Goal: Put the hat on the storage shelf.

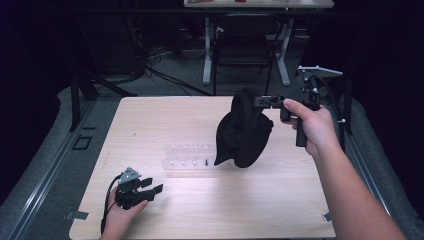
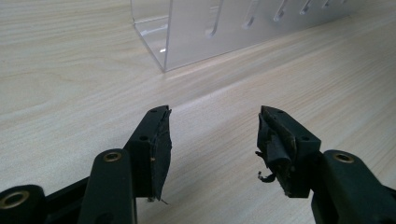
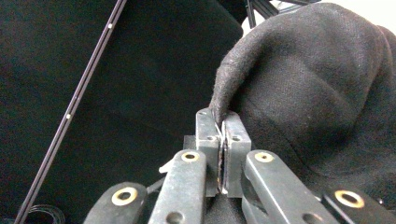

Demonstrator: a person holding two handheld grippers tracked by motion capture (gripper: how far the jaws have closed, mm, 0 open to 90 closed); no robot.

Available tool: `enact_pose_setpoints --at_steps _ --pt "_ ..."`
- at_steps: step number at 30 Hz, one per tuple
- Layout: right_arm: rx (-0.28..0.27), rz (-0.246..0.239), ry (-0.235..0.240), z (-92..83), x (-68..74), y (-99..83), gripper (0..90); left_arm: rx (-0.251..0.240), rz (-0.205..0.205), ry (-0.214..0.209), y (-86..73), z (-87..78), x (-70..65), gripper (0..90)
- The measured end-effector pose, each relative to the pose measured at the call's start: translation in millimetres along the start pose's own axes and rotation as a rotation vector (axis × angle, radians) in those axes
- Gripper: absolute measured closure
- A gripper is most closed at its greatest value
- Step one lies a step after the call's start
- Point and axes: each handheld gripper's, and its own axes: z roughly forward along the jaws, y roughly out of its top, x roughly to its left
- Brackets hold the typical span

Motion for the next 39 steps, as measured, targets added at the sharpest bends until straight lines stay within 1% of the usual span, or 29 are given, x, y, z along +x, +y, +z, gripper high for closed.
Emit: enact_pose_setpoints --at_steps 2,7,8,12,13,16,17,20,23,25,28,30,31,34,37,39 --pt "0.005 -0.002 0.001 2.7 -0.2 0.4 88.3 0.001 0.0 -0.001 0.1 -0.1 0.0 44.7" --pt "0.014 0.002 0.002 18.0 -1.3 2.2 88.3 -0.003 0.001 -0.002 0.3 -0.3 0.0 44.7" --pt "0.014 0.002 0.002 18.0 -1.3 2.2 88.3 -0.003 0.001 -0.002 0.3 -0.3 0.0 44.7" --pt "0.023 0.007 0.003 26.4 -3.9 2.8 88.3 -0.004 0.002 -0.003 0.4 -0.5 -0.3 44.7" --pt "0.025 0.01 0.004 30.8 -4.8 2.9 88.3 -0.003 0.002 -0.004 0.5 -0.4 -0.3 44.7" --pt "0.028 0.009 0.006 35.0 -5.4 2.9 88.3 0.003 0.004 -0.006 0.9 -0.6 -0.4 44.7" --pt "0.033 0.008 -0.002 39.2 -6.2 2.6 88.3 0.004 0.005 -0.006 0.9 -0.6 -0.4 44.7" --pt "0.032 0.011 -0.004 42.6 -7.1 2.7 88.3 -0.005 0.004 -0.002 0.7 0.4 -0.8 44.7" --pt "0.046 0.01 -0.015 48.8 -8.5 2.1 88.2 -0.007 0.003 -0.007 1.0 0.1 -0.9 44.6" --pt "0.047 0.016 0.007 52.6 -7.8 2.2 88.2 -0.011 0.001 -0.009 1.0 0.4 -1.4 44.7" --pt "0.047 0.016 0.013 55.6 -6.9 2.1 88.2 -0.02 0.006 -0.007 1.4 1.0 -3.0 44.6" --pt "0.046 0.019 0.021 58.3 -6.6 1.8 88.2 -0.009 0.017 -0.011 2.4 -0.1 -3.8 44.7" --pt "0.042 0.023 0.025 60.8 -6.6 1.2 88.2 -0.017 0.02 -0.013 2.4 1.0 -4.7 44.7" --pt "0.045 0.02 0.027 62.5 -6.9 0.3 88.1 -0.02 0.022 -0.015 3.1 1.1 -5.9 45.6" --pt "0.044 0.022 0.036 64.5 -7.1 -0.6 88.1 -0.032 0.035 -0.035 5.9 0.1 -8.2 47.5" --pt "0.039 0.026 0.039 65.9 -7.1 -0.7 88.0 -0.045 0.044 -0.038 8.3 -0.2 -11.0 48.1"
